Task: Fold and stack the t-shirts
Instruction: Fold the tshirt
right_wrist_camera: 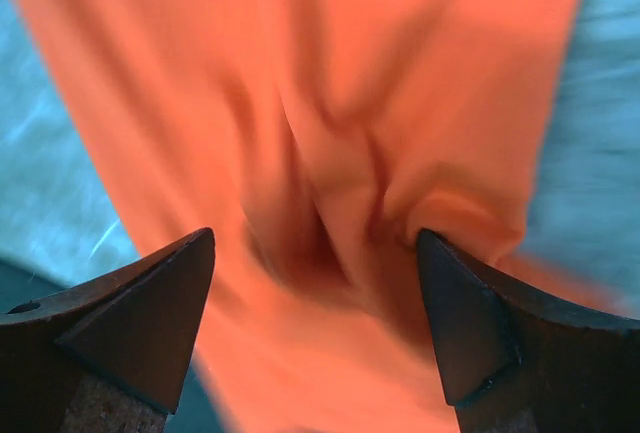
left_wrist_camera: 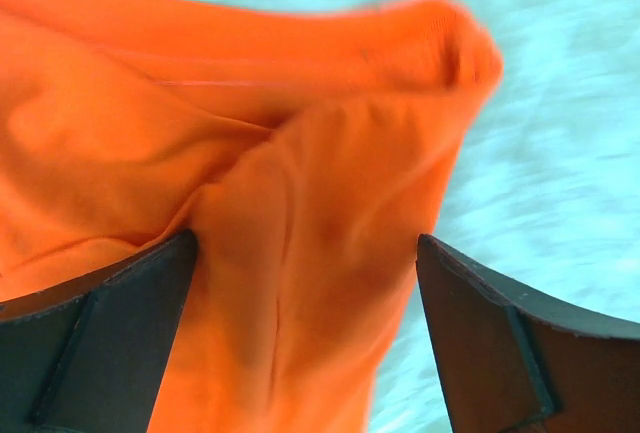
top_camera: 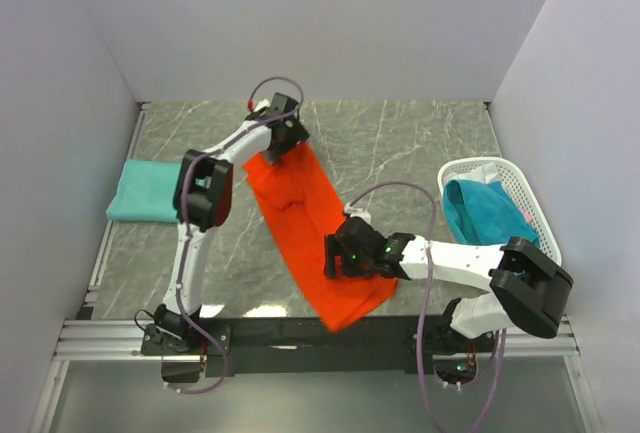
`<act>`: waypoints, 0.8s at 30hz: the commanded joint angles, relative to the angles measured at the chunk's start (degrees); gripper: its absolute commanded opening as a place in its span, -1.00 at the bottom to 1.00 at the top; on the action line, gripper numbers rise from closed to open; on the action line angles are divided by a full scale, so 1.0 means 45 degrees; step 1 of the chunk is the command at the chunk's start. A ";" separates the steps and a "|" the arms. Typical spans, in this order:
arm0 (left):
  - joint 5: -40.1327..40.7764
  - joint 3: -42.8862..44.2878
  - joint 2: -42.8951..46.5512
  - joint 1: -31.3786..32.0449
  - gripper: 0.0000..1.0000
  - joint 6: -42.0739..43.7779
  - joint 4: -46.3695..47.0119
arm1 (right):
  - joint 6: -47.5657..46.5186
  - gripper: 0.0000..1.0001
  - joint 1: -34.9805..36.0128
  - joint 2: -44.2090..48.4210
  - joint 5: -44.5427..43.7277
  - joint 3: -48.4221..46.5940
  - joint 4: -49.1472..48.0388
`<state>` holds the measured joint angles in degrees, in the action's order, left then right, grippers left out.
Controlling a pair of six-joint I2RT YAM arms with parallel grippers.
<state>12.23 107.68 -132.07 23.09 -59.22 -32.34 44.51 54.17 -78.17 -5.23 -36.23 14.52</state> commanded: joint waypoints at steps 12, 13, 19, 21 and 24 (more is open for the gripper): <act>-0.3049 0.4819 -0.4185 0.0532 0.99 0.0036 0.2147 | -0.0204 0.77 0.2278 -0.0443 -0.0691 -0.1481 0.1616; -0.2856 0.5092 -0.4321 0.0571 0.99 -0.0023 0.2089 | -0.0223 0.76 0.2278 -0.0267 -0.0789 -0.1442 0.1616; -0.1879 0.5972 -0.4772 0.0669 0.99 -0.0784 0.2440 | -0.0516 0.76 0.2297 0.1295 -0.1356 -0.1266 0.1597; -0.1877 0.6052 -0.4675 0.0669 0.99 -0.0882 0.2615 | -0.0828 0.74 0.2278 0.1862 -0.1337 -0.1168 0.1402; -0.1936 0.6013 -0.4110 0.0708 0.99 -0.0688 0.2772 | -0.1044 0.68 0.2278 0.2156 -0.1415 -0.1304 0.1401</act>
<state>2.79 133.67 -150.74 25.80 -62.00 -19.35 41.82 64.47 -70.30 -9.47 -41.82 21.10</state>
